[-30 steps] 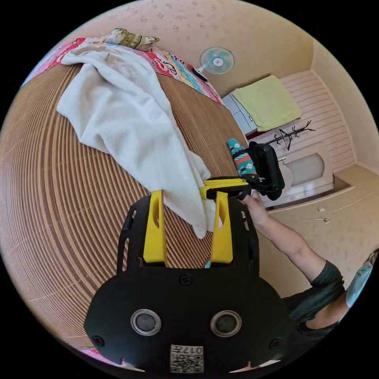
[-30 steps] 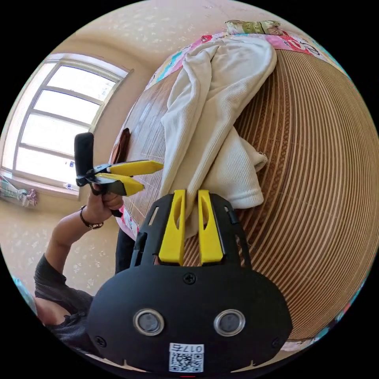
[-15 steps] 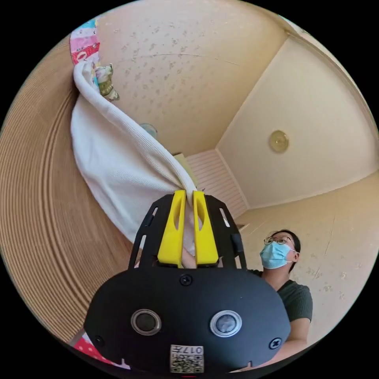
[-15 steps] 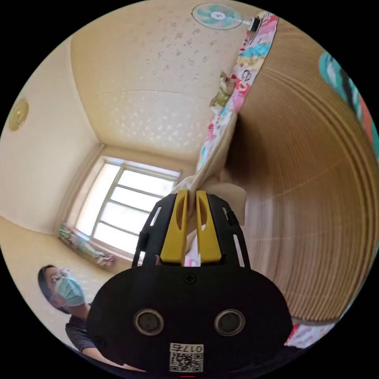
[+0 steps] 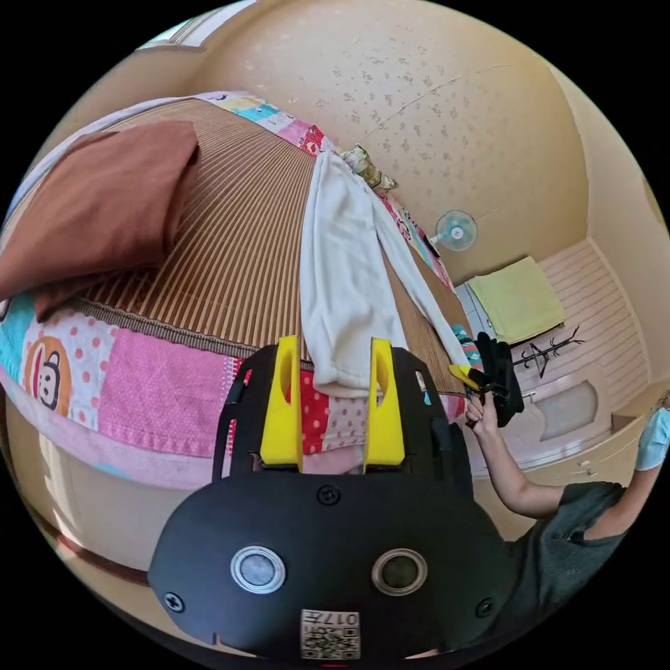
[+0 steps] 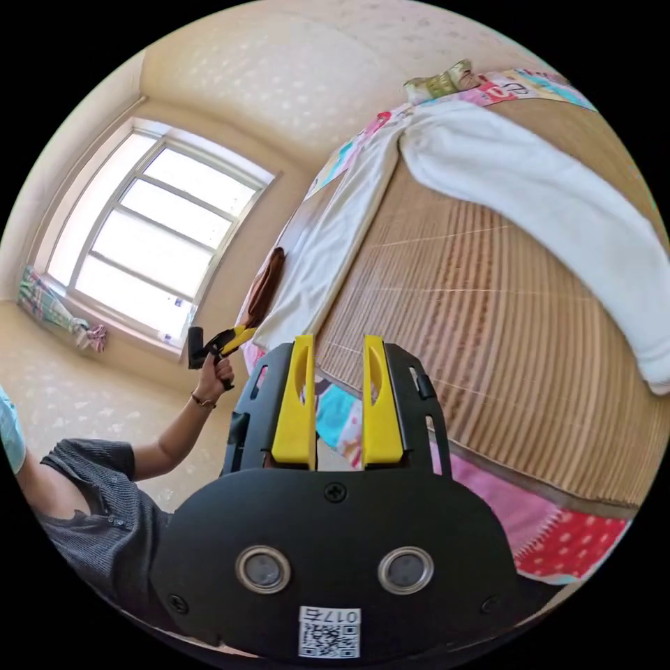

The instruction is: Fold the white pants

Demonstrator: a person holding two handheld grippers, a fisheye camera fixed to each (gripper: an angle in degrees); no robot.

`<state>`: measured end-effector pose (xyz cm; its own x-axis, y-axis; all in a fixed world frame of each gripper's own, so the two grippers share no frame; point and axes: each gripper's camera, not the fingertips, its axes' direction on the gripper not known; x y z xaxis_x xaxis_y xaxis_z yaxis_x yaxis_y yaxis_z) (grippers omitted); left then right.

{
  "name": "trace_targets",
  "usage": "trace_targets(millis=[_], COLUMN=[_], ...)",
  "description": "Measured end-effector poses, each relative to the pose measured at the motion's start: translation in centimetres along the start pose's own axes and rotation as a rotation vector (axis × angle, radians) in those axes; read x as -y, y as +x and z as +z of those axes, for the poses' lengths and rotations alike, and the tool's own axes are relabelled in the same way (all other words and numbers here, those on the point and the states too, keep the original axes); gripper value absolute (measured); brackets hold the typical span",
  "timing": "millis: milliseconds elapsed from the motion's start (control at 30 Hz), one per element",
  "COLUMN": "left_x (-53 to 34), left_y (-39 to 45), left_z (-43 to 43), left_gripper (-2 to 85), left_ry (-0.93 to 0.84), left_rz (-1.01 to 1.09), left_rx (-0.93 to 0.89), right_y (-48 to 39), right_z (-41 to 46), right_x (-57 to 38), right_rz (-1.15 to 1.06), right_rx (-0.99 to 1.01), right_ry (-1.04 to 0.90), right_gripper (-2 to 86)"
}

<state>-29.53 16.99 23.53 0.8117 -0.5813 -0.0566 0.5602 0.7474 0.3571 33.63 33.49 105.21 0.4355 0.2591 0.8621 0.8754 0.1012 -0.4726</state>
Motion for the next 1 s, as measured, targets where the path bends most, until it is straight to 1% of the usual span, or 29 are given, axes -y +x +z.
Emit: trace_targets(millis=[33,100,133,167,200,267,300,333,400,467,533,567,600,633,667,700,767,800,867,900,967,1000], left_x=[0.1,0.1,-0.1,-0.8,-1.4,-2.1,-2.6,-2.9,-4.9,-7.4,-10.4,-12.2,-13.9,-14.6,-15.6,-16.5,-17.3,-17.4,-17.2,-17.2,-17.6,-17.9], left_y=[0.3,1.0,1.1,1.4,1.8,1.9,1.8,1.9,2.1,2.1,2.0,1.9,1.8,1.8,1.7,1.7,1.6,1.5,1.5,1.5,1.4,1.3], left_z=[0.5,3.3,3.9,4.2,4.3,4.3,3.6,3.0,0.1,-1.7,-2.1,-1.7,-1.3,-1.4,-2.1,-3.4,-5.1,-5.8,-6.3,-6.4,-6.4,-6.3], left_gripper=[13.2,11.7,11.2,9.6,7.7,5.1,4.5,4.4,4.1,4.1,4.4,4.7,5.0,5.1,5.1,5.1,5.1,5.1,5.1,5.2,5.1,5.1], left_ry=[-0.013,-0.071,-0.079,-0.050,-0.033,-0.055,-0.053,-0.049,0.023,0.090,0.129,0.132,0.137,0.145,0.188,0.254,0.328,0.336,0.315,0.300,0.292,0.288], left_rz=[-0.002,0.001,0.003,0.014,0.042,0.057,0.048,0.055,0.133,0.151,0.127,0.102,0.078,0.060,0.037,0.032,0.012,0.000,0.012,0.027,0.032,0.027], left_rx=[0.031,0.190,0.219,0.279,0.292,0.261,0.229,0.196,-0.032,-0.114,-0.075,-0.039,0.002,0.021,0.036,0.038,0.060,0.084,0.105,0.106,0.100,0.092], right_y=[-1.3,-2.6,-3.1,-3.7,-3.8,-3.9,-4.1,-4.7,-5.6,-5.3,-4.5,-3.9,-3.6,-2.8,-1.9,-1.6,-0.1,0.3,1.9,2.4,5.2,6.1], right_z=[3.0,7.2,9.3,10.3,10.8,12.6,12.4,11.5,9.0,5.8,4.8,4.5,4.3,3.6,2.0,0.9,-5.0,-6.6,-12.7,-14.1,-18.0,-18.6], right_x=[0.9,2.2,2.8,3.0,3.2,3.6,3.6,3.2,2.1,-0.5,-3.0,-4.5,-5.1,-6.3,-7.3,-7.7,-8.9,-9.0,-8.6,-8.3,-6.3,-5.7], right_rz=[-0.016,-0.009,0.001,-0.015,-0.013,0.030,0.021,-0.010,-0.043,-0.006,0.059,0.074,0.079,0.106,0.140,0.147,0.171,0.186,0.251,0.260,0.330,0.350], right_rx=[0.007,-0.018,-0.032,-0.032,-0.030,0.006,0.024,0.051,0.119,0.265,0.312,0.295,0.271,0.194,0.109,0.069,-0.124,-0.182,-0.391,-0.436,-0.606,-0.624], right_ry=[-0.043,-0.103,-0.109,-0.071,-0.075,-0.158,-0.159,-0.141,-0.087,0.009,0.055,0.056,0.048,0.040,0.079,0.112,0.270,0.308,0.426,0.445,0.433,0.412], right_gripper=[11.3,12.4,12.5,10.7,9.8,5.2,4.9,4.4,3.9,3.7,3.6,3.7,3.8,4.1,4.4,4.9,7.3,8.0,11.5,12.5,15.7,15.8])
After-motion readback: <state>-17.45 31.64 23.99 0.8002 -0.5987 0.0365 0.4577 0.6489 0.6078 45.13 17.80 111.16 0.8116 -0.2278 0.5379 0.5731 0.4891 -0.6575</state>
